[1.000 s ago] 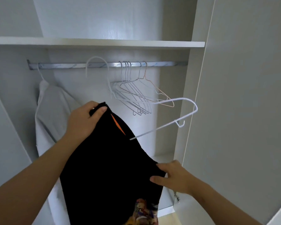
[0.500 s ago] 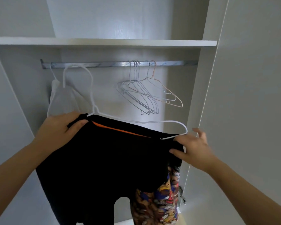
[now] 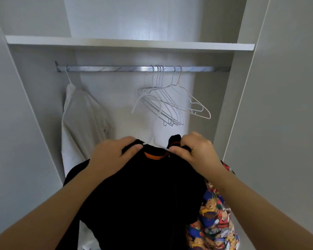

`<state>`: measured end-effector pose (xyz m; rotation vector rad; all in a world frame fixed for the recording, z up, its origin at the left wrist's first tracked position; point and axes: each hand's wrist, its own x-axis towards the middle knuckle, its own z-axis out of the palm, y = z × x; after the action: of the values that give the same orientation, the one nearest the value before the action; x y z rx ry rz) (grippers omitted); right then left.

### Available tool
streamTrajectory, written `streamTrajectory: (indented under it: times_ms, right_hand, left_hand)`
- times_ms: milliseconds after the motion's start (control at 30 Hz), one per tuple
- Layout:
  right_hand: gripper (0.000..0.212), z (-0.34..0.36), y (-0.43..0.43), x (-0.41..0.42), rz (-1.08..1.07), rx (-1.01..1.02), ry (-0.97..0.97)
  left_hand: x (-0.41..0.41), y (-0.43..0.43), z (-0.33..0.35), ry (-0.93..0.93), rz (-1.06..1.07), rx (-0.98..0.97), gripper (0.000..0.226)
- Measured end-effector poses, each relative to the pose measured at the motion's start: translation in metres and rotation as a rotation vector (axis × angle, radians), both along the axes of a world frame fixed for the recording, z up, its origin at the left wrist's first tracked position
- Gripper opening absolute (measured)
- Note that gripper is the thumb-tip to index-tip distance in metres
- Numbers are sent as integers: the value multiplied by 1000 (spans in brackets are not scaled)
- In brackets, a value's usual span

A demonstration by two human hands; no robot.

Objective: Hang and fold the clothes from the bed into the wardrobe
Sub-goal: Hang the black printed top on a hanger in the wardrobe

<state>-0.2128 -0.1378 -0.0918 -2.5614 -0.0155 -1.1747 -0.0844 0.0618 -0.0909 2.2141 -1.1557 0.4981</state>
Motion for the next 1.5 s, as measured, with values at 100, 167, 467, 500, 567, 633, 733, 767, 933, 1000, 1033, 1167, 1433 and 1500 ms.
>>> streamTrajectory:
  times_ms: [100, 167, 467, 500, 567, 633, 733, 767, 933, 1000, 1033, 1167, 1433, 1500]
  right_hand:
    - [31, -3, -10, -4, 15, 99, 28]
    - [33, -8, -19, -9, -115, 246, 207]
    - [32, -31, 11, -3, -154, 408, 284]
    - [36, -30, 9, -4, -161, 430, 285]
    - [43, -32, 3, -7, -179, 456, 305]
    - [44, -37, -5, -12, -207, 495, 324]
    - [47, -41, -14, -18, -247, 530, 269]
    - [48, -40, -14, -18, -257, 523, 255]
    - [54, -33, -8, -19, -214, 546, 55]
    - [55, -30, -8, -21, -179, 506, -30]
    - [54, -28, -9, -22, -168, 466, -56]
    - [36, -24, -21, -28, -170, 367, -77]
    - [30, -28, -70, -50, -469, 385, 212]
    - [34, -25, -59, -44, -445, 249, 189]
  left_hand:
    - [-5, -4, 3, 145, -37, -101, 40]
    - [-7, -7, 4, 198, -31, -162, 34]
    - [-41, -58, -14, 212, -53, 9, 32]
    - [-45, -62, -14, 181, -56, 11, 29]
    - [-47, -65, -11, -60, -23, -6, 28]
    - [-41, -60, -4, -313, 80, -42, 26]
    - [-26, -49, 1, -379, 196, -49, 21]
    - [-25, -50, 1, -306, 176, -51, 21]
    - [-34, -64, -15, -71, -85, -51, 27]
    - [-26, -62, -13, 42, -161, 66, 27]
    - [-22, -62, -12, 61, -182, 153, 32]
    - [-19, -63, -8, 13, -185, 97, 58]
    - [8, -49, -9, 18, -17, -247, 12]
    - [2, -51, -9, 21, -83, -239, 20]
